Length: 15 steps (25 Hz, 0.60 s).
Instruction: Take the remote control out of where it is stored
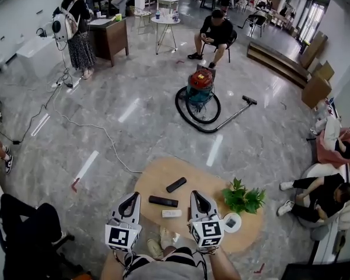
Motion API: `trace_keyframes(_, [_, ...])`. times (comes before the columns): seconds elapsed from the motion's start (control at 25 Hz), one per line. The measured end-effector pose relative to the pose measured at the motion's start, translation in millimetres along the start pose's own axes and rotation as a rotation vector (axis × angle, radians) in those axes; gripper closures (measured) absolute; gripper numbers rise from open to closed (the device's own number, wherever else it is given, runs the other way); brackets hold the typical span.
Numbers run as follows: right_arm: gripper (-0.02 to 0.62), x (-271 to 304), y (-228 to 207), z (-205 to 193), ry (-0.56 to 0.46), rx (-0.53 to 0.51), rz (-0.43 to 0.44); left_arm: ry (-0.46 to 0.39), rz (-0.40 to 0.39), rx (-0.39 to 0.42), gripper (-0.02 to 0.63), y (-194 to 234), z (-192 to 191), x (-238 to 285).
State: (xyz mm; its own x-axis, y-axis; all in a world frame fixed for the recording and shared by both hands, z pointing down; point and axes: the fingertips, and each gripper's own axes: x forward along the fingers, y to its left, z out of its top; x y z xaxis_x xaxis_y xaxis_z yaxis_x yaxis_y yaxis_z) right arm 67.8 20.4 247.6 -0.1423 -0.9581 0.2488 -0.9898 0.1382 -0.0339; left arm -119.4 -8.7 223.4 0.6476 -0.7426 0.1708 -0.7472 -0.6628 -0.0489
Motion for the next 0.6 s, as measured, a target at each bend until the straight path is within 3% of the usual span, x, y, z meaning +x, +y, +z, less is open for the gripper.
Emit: trace_keyframes(0.6, [0.588,-20,13,12,-0.024,-0.007,0.018,-0.033,0.018,0.013,0.601,-7,28,-9])
